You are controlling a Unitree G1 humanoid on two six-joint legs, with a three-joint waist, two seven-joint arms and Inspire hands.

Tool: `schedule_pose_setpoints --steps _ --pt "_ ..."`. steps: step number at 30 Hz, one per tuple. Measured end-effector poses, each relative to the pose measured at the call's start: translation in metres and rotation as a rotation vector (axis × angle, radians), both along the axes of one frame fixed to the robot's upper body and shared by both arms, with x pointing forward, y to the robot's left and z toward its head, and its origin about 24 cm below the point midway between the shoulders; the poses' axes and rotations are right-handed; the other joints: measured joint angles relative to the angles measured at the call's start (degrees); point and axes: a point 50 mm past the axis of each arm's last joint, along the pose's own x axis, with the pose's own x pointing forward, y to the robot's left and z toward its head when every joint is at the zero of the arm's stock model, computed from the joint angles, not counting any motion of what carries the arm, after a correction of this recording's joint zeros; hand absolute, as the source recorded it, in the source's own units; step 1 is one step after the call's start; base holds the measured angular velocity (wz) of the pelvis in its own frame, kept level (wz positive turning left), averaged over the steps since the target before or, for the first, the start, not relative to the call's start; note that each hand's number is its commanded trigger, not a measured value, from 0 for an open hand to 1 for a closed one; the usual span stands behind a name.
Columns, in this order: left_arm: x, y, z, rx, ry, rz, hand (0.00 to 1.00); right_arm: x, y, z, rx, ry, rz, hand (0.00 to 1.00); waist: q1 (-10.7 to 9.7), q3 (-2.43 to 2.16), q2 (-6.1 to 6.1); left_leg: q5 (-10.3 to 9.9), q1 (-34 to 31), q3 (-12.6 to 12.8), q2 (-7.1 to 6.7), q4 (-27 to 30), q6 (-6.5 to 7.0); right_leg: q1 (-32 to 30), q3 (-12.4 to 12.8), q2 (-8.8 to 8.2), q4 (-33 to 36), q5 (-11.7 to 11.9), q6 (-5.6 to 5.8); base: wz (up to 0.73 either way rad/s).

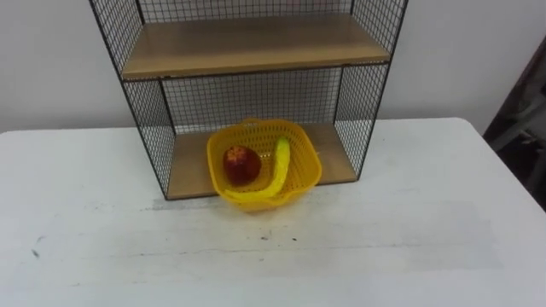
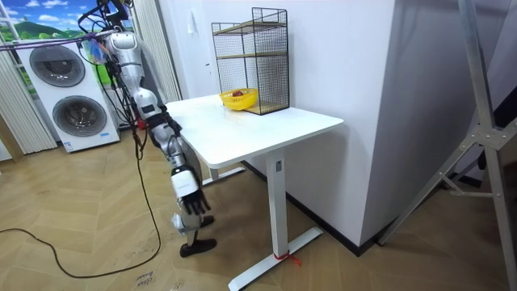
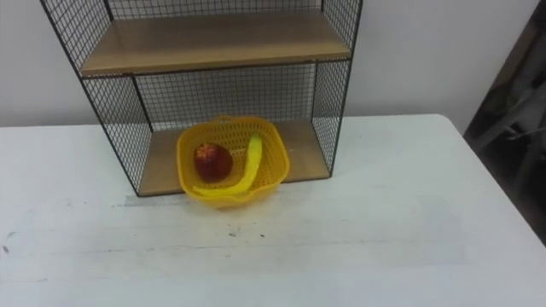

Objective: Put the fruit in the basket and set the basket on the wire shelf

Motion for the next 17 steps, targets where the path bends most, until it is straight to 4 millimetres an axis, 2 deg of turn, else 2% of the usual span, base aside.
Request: schedule_pose_setpoints --steps 1,3,4,10,15,16,17 --pt "0.009 -0.005 0.000 0.003 -0.022 -0.036 0.00 0.007 0.006 -0.002 0.029 -0.007 0.058 0.00 0.1 0.14 -0.27 0.1 0.0 0.1 0.04 -0.2 -0.08 0.0 0.1 0.14 -0.3 0.2 0.00 0.00" --pt "0.018 -0.013 -0.002 -0.018 -0.042 -0.051 0.00 0.016 0.013 -0.003 0.066 -0.034 0.087 0.00 0.1 0.86 -0.61 0.1 -0.1 0.2 0.14 -0.3 -0.19 0.0 0.2 0.35 -0.8 0.5 -0.14 -0.04" --pt "0.022 -0.016 -0.002 -0.026 -0.053 -0.065 0.00 0.019 0.016 -0.003 0.089 -0.049 0.110 0.00 0.1 1.42 -0.72 0.2 -0.3 0.2 0.17 -0.4 -0.21 -0.2 0.3 0.40 -0.9 0.5 -0.18 -0.06" --pt "0.020 -0.019 -0.003 -0.042 -0.038 -0.093 0.00 0.019 0.026 -0.006 0.177 -0.061 0.143 0.00 0.1 1.22 -0.56 0.2 -0.9 0.3 0.20 -0.6 -0.27 -0.9 0.6 0.50 -0.9 0.6 -0.20 -0.02" --pt "-0.002 -0.018 -0.004 -0.057 0.044 -0.095 0.00 0.015 0.027 -0.006 0.197 -0.054 0.143 0.00 0.1 0.86 -0.52 0.2 -0.7 0.4 0.21 -0.6 -0.27 -0.7 0.7 0.52 -0.9 0.7 -0.20 0.00" --pt "-0.007 -0.018 -0.005 -0.069 0.073 -0.090 0.00 0.014 0.027 -0.006 0.203 -0.053 0.142 0.00 0.1 0.46 -0.11 0.2 -0.6 0.3 0.21 -0.6 -0.27 -0.6 0.7 0.52 -1.0 0.7 -0.21 0.00" --pt "-0.015 -0.019 -0.005 -0.077 0.107 -0.081 0.00 0.013 0.027 -0.006 0.205 -0.050 0.138 0.00 0.1 0.54 -0.34 0.2 -0.4 0.3 0.21 -0.6 -0.27 -0.3 0.6 0.52 -1.1 0.7 -0.21 0.00"
